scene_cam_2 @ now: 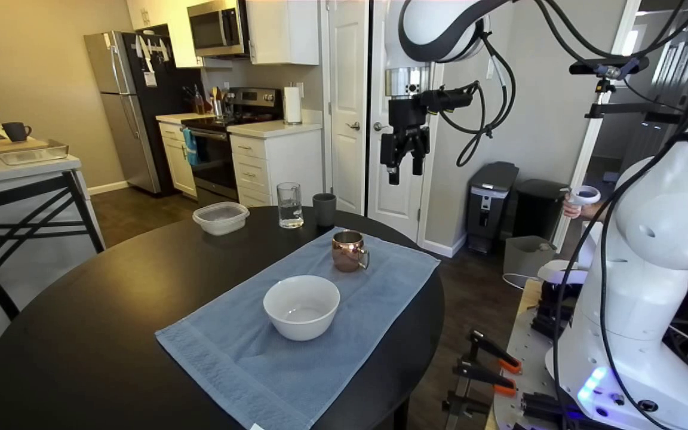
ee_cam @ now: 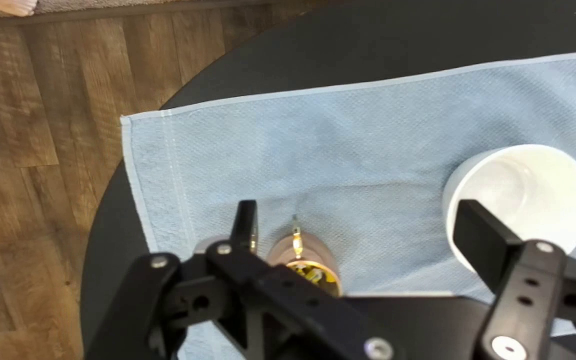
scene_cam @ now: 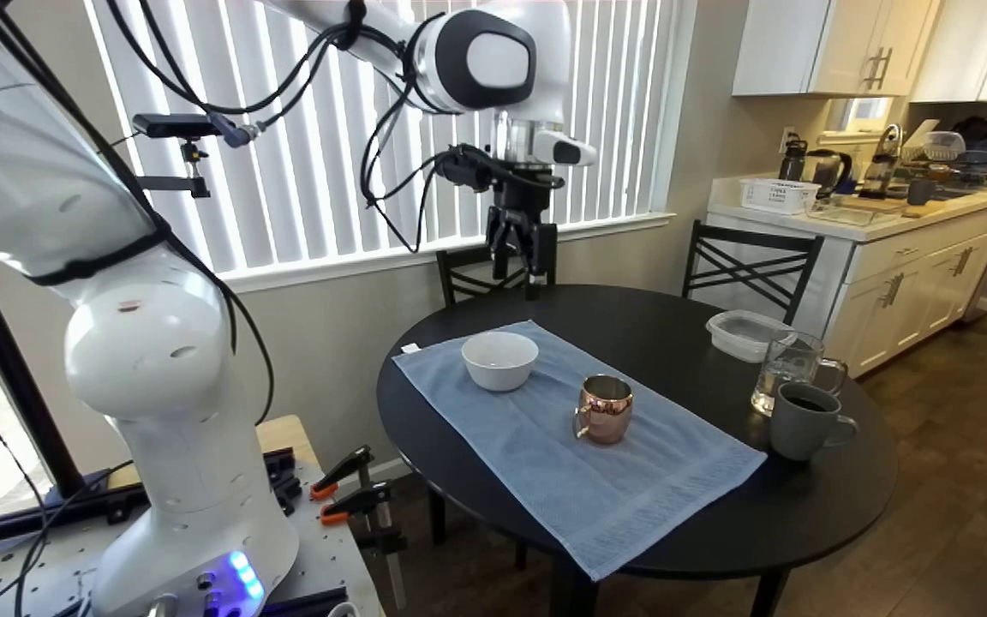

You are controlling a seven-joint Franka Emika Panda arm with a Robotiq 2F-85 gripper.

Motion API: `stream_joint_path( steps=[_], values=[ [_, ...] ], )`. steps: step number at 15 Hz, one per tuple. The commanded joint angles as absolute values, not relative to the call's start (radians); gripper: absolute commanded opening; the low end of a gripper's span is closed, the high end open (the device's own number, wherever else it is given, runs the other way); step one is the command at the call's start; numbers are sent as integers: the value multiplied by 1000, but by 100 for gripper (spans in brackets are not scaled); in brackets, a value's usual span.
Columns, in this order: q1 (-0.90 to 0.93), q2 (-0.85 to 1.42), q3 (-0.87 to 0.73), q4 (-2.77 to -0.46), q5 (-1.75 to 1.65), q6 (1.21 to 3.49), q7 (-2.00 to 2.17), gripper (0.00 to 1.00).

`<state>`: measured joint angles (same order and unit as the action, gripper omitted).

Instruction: Pour the items in the cup into the bowl

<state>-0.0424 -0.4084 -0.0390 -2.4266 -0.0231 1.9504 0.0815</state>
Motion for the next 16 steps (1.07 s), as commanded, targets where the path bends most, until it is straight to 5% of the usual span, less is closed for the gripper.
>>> stream_joint_path(
  steps=[1,6,16],
  values=[
    [-123,-378,-141,-2465,-58,2075,-22,100],
    [-147,-212,-228,-2444,-30,2282,-154,100],
    [-112,-162,-164,-2420,-40,2295,-136,100]
  ],
)
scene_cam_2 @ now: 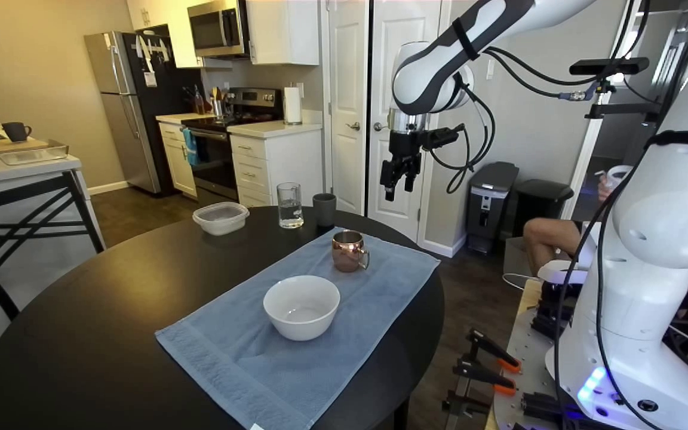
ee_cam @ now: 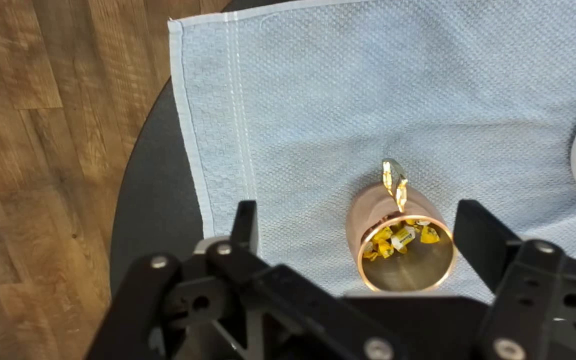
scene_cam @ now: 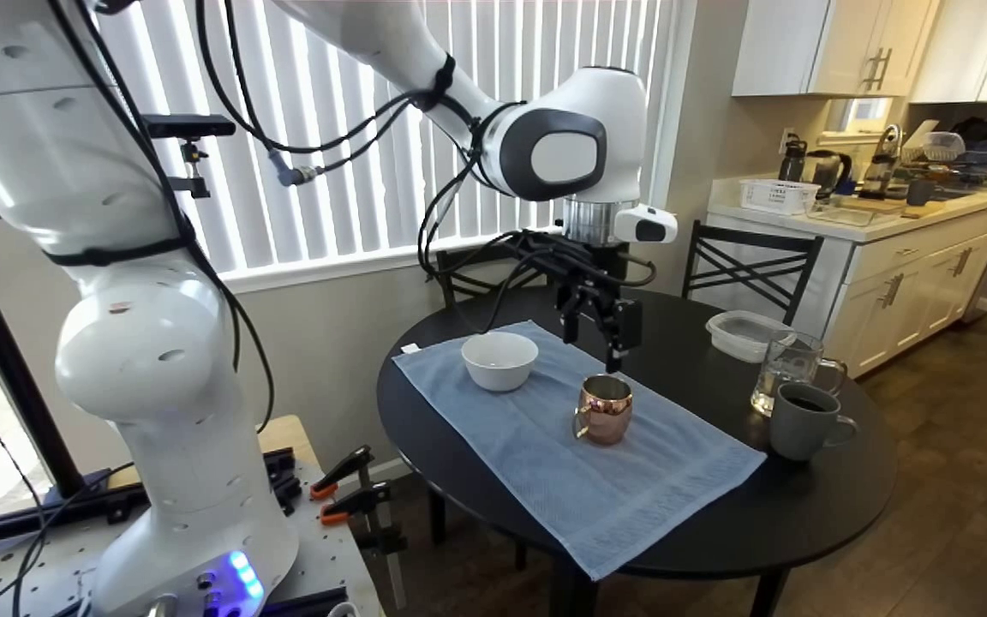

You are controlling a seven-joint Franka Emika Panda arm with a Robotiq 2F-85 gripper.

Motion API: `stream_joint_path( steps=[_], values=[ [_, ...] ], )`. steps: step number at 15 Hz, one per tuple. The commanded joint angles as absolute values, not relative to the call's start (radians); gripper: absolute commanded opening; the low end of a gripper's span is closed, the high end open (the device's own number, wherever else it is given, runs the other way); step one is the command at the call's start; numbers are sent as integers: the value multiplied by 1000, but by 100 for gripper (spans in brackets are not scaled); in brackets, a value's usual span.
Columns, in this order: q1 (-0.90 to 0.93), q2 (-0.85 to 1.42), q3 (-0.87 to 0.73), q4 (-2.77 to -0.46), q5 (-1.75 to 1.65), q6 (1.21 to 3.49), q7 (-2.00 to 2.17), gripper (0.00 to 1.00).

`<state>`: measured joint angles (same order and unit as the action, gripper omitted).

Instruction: Pour the items in the cup into the bowl

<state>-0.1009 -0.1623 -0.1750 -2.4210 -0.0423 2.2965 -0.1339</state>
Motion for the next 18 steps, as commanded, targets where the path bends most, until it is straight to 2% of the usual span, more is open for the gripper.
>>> stream_joint_path(
  steps=[1,5,13,18],
  values=[
    [-112,-162,-165,-2420,-40,2295,-136,100],
    [-99,-139,-173,-2444,7,2370,-199,100],
    [-107,167,-129,-2443,84,2612,-350,100],
    [-134,271,-81,-2432,49,2775,-360,100]
  ],
)
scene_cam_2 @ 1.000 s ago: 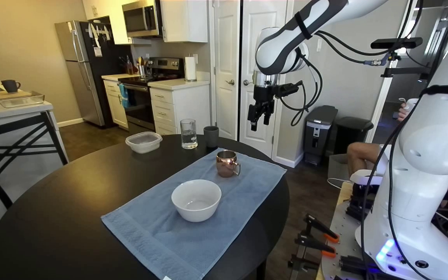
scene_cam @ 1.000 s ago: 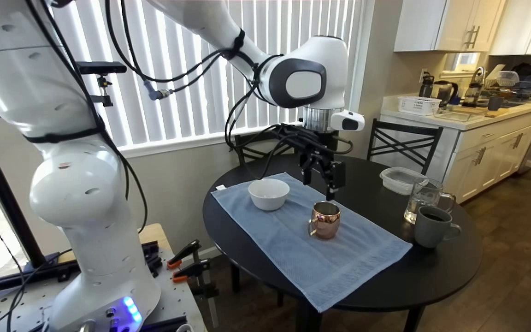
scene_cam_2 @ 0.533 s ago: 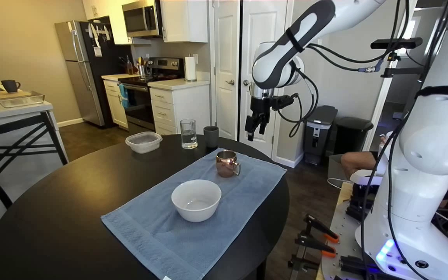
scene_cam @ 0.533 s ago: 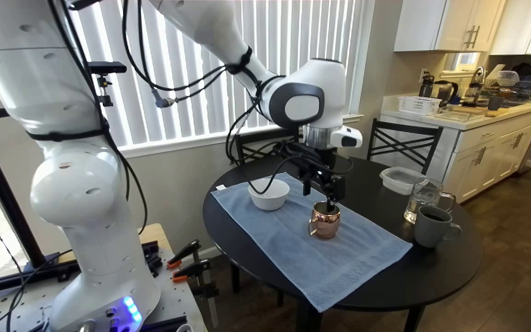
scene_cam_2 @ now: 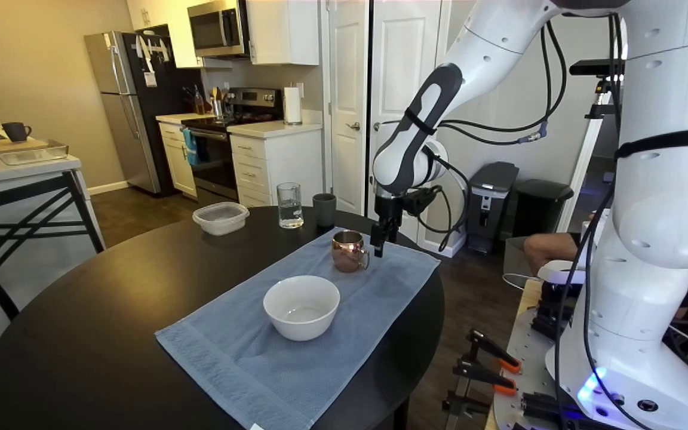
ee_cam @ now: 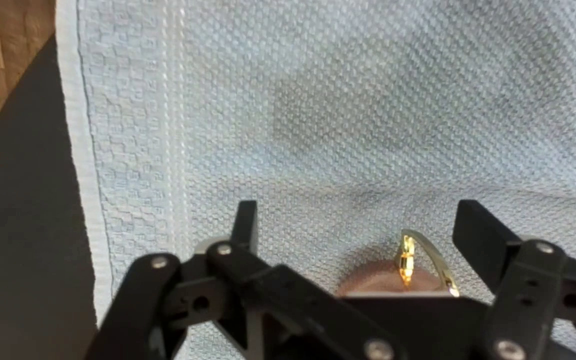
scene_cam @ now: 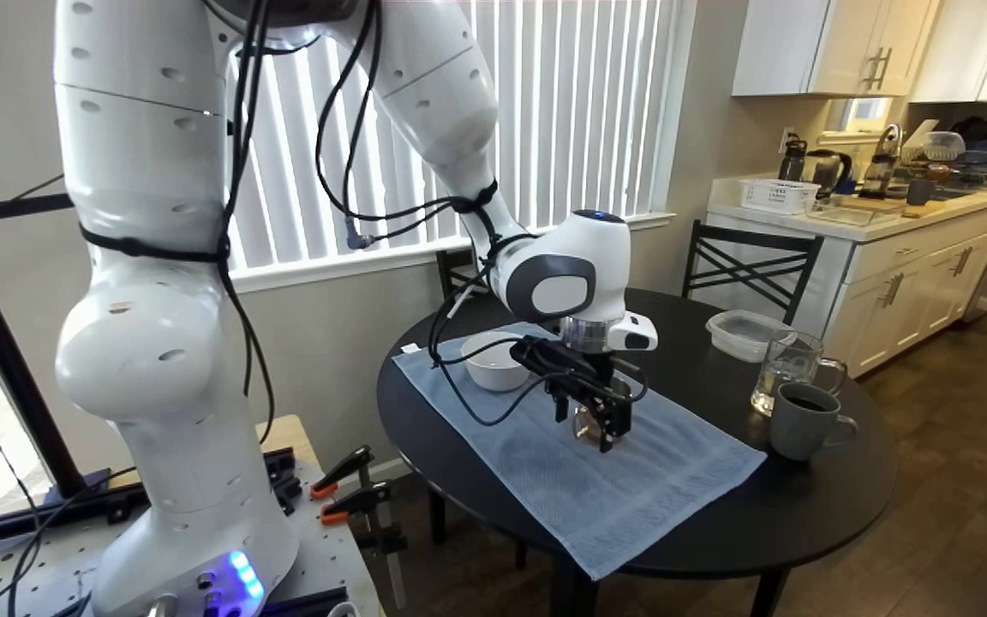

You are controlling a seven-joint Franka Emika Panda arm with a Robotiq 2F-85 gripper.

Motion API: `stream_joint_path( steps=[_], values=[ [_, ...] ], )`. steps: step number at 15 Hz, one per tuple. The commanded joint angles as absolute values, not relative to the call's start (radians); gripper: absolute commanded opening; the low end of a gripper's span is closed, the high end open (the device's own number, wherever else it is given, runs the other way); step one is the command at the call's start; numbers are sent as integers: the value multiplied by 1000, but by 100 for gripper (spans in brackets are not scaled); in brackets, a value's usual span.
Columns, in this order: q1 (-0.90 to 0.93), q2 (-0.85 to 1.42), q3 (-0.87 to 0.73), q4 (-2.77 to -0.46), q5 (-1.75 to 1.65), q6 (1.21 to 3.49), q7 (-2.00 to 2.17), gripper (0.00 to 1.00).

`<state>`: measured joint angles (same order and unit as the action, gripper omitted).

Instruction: Pour the items in the cup into the bowl

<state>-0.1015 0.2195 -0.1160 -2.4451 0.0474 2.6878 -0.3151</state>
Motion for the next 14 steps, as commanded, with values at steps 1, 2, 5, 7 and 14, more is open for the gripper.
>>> stream_joint_path(
  steps=[1,2,5,7,14],
  values=[
    [-135,294,-77,-2433,39,2821,-348,100],
    [-142,316,-65,-2432,43,2850,-348,100],
    [-165,360,-15,-2431,63,2937,-334,100],
    [-189,372,29,-2431,72,2966,-329,100],
    [-385,336,253,-2434,216,2937,-365,100]
  ],
)
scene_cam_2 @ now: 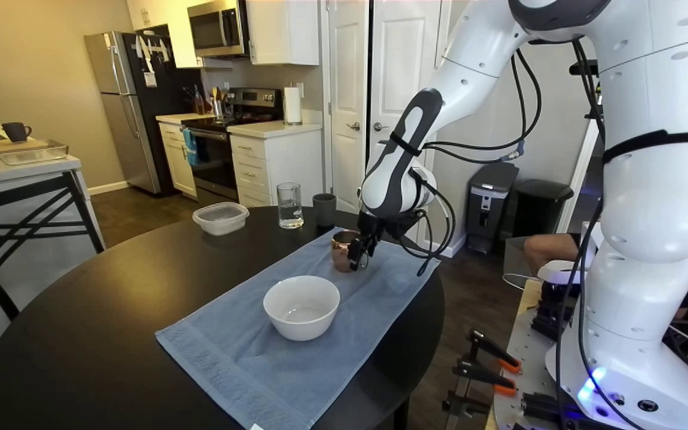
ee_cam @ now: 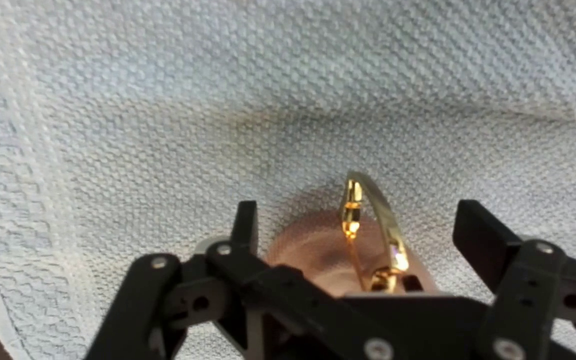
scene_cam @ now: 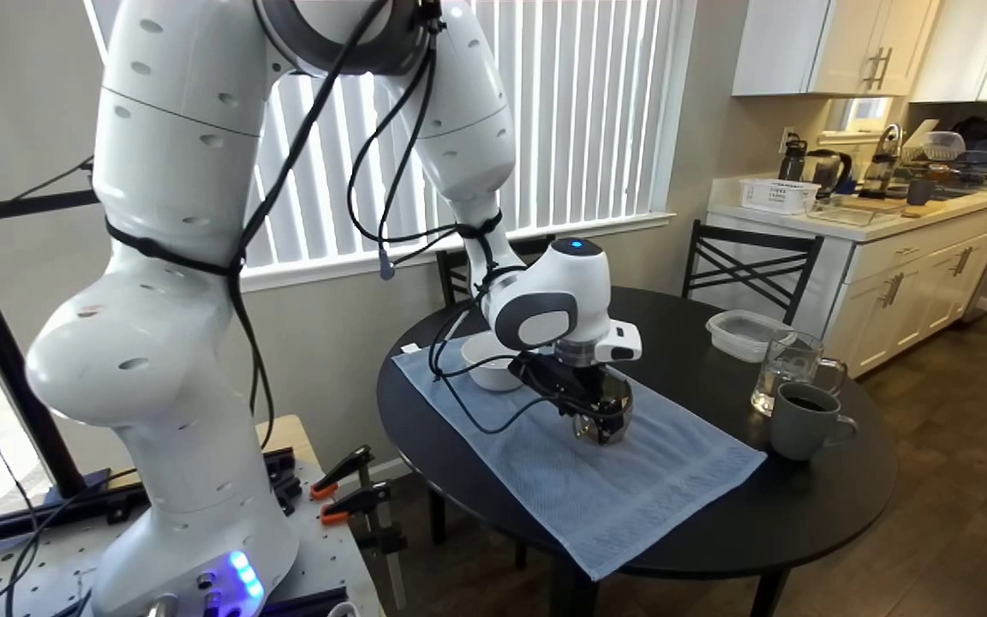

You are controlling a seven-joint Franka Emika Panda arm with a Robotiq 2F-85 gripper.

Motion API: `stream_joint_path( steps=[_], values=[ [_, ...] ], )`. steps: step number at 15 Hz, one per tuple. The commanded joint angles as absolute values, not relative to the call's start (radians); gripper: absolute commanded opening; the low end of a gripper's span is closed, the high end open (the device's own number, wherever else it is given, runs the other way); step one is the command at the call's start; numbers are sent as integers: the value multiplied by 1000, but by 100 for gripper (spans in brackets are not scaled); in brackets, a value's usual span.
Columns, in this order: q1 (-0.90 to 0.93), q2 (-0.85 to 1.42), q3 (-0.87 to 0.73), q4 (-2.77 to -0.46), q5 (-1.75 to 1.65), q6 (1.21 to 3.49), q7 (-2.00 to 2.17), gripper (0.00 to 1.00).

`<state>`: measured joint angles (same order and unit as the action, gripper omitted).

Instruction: Pour the items in the cup into the bowl

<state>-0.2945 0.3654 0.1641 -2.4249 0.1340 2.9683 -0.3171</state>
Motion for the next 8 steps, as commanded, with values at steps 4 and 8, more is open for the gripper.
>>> stream_joint_path(
  steps=[4,8],
  values=[
    [-416,294,274,-2448,274,2857,-356,100],
    [-377,234,225,-2468,311,2782,-360,100]
  ],
)
